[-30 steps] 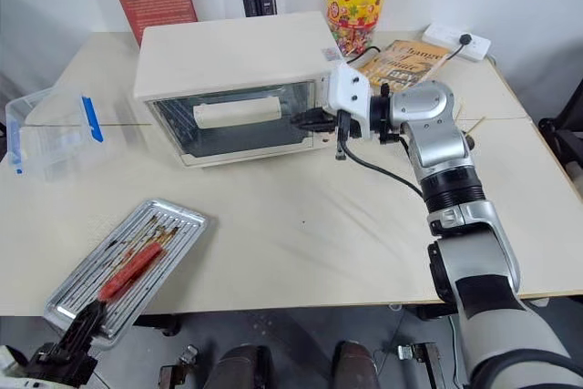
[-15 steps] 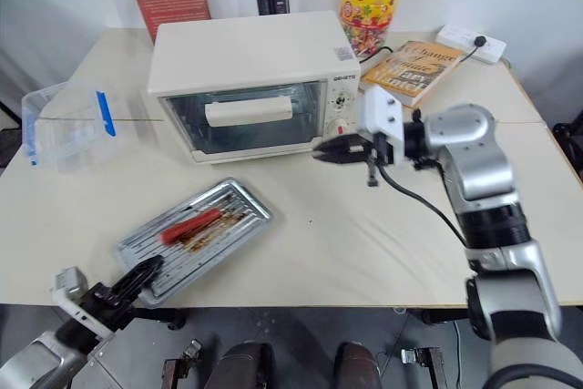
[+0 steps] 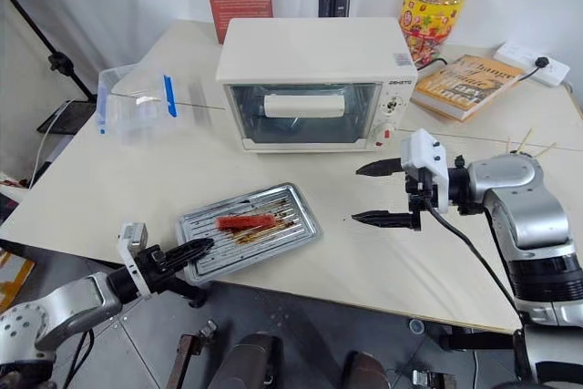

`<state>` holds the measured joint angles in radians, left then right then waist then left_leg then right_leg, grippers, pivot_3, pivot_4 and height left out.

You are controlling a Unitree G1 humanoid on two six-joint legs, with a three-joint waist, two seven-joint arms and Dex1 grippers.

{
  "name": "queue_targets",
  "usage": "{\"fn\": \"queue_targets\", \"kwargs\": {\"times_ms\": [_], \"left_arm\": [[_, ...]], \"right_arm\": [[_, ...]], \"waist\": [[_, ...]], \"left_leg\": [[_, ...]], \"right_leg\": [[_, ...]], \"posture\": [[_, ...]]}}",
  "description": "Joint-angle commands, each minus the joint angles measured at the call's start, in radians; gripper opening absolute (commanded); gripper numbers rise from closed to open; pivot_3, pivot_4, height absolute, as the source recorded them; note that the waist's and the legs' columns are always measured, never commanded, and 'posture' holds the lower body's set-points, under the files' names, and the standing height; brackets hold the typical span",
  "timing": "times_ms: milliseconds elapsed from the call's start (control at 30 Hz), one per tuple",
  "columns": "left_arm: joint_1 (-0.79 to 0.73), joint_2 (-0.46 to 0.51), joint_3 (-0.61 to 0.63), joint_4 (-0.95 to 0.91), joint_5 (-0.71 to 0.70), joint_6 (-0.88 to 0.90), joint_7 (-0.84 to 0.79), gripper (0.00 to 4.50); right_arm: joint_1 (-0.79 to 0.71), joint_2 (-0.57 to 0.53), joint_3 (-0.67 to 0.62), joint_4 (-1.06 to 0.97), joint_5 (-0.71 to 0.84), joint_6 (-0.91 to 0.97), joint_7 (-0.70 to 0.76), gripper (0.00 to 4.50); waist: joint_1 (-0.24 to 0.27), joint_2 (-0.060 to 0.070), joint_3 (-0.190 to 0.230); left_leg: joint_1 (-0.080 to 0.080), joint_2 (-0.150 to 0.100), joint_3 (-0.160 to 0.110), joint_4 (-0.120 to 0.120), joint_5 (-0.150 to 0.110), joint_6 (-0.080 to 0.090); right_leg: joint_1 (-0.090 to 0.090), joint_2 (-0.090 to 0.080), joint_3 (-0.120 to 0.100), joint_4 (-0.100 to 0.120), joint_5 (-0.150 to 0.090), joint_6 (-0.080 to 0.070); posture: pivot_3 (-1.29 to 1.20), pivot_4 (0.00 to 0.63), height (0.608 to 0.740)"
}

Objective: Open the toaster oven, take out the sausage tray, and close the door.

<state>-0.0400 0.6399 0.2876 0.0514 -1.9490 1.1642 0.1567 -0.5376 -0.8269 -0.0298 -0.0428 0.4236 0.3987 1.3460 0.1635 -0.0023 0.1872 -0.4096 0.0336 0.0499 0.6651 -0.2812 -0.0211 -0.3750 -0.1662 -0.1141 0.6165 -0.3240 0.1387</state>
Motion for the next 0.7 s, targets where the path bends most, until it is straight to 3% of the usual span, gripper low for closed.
{"fn": "queue_targets", "kwargs": {"times_ms": [33,300,467,700], "left_arm": [[-0.161,0.005,-0.054,0.018,0.0,0.01,-0.06,0.0],[-0.202,0.029,-0.037,0.036,0.017,0.023,-0.083,0.0],[-0.126,0.043,0.014,-0.044,-0.022,-0.008,-0.062,0.0],[0.048,0.019,0.124,-0.183,-0.023,-0.059,-0.057,0.0]], "right_arm": [[0.019,-0.026,-0.06,-0.071,0.035,0.016,-0.036,4.48],[0.062,-0.029,-0.062,-0.128,0.039,0.034,-0.08,4.48],[0.042,-0.023,-0.041,-0.119,0.038,0.041,-0.078,4.48],[-0.016,-0.013,0.014,-0.042,0.026,0.013,-0.014,4.48]], "waist": [[0.009,0.001,0.0],[0.025,0.003,0.0],[0.019,0.002,0.001],[-0.03,-0.002,0.003]], "left_leg": [[-0.002,-0.002,-0.004,0.0,0.002,0.0],[-0.013,-0.006,-0.012,-0.001,0.011,0.001],[-0.013,-0.006,-0.012,-0.001,0.012,0.001],[-0.014,-0.005,-0.011,-0.005,0.01,0.0]], "right_leg": [[0.0,0.0,0.0,0.0,0.0,0.0],[-0.002,0.0,-0.003,-0.007,0.01,0.006],[-0.002,0.0,-0.004,-0.008,0.01,0.007],[-0.002,0.001,-0.003,-0.012,0.011,0.008]], "posture": [[0.0,0.15,0.74],[0.0,0.15,0.74],[0.0,0.15,0.74],[0.0,0.15,0.74]]}}
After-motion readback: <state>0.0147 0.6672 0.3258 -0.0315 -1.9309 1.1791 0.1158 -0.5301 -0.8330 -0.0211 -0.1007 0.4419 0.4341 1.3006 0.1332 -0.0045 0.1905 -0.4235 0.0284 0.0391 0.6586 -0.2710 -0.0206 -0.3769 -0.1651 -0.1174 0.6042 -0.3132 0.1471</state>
